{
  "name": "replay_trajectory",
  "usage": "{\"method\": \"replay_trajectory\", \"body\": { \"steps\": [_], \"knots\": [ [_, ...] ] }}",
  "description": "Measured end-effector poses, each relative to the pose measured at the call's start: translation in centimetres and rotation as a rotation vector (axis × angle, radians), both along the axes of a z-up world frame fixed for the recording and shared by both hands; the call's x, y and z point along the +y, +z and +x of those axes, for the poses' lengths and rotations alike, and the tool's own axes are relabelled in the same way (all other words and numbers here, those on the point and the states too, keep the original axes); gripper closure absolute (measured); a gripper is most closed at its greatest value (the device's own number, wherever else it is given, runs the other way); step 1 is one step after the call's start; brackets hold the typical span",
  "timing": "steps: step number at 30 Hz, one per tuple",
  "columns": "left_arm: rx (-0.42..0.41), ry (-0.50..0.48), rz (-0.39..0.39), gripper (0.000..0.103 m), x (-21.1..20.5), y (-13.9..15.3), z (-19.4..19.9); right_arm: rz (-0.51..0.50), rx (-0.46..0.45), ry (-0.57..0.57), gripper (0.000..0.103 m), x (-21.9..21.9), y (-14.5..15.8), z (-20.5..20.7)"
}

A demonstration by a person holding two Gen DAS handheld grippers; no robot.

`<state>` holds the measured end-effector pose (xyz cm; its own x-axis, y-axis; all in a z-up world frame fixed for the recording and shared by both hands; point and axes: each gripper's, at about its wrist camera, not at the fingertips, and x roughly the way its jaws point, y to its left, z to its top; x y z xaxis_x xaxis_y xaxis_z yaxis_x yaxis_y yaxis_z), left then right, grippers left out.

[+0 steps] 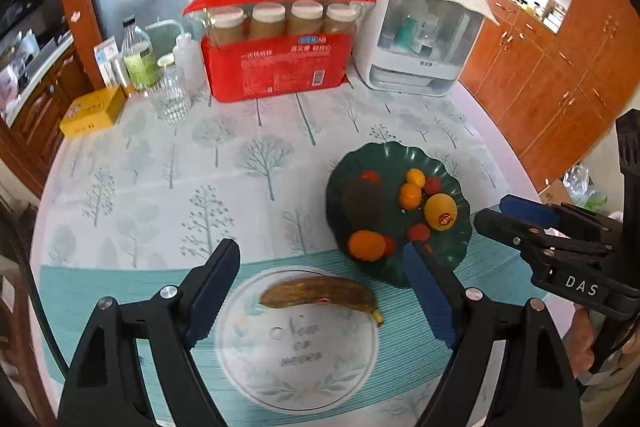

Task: Organize fruits
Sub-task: 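Move the open left tool back over the banana on the white plate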

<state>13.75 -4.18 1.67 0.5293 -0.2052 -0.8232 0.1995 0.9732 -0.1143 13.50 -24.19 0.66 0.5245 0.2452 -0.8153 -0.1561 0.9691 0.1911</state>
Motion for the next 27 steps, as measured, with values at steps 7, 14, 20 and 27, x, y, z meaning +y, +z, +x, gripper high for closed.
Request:
{"method": "replay_trajectory", "body": {
  "steps": [7, 14, 20, 27],
  "knots": [
    [-0.089, -0.120, 0.109, 0.020, 1.1, 3.1, 0.1, -0.001, -0.026, -0.049, 0.052, 2.0, 1.6, -1.1],
    [-0.112, -0.266, 0.115, 0.020, 1.5, 3.6, 1.2, -0.011, -0.016, -0.103, 0.052, 3.6, 1.2, -1.5],
    [-0.088, -0.460, 0.186, 0.020, 0.4, -0.4, 2.0, -0.033, 0.023, -0.155, 0.052, 4.3, -1.3, -1.9],
    [-0.013, -0.679, 0.289, 0.020, -1.6, -8.0, 2.8, -0.023, 0.064, -0.223, 0.052, 4.5, -5.3, -3.3]
  ]
}}
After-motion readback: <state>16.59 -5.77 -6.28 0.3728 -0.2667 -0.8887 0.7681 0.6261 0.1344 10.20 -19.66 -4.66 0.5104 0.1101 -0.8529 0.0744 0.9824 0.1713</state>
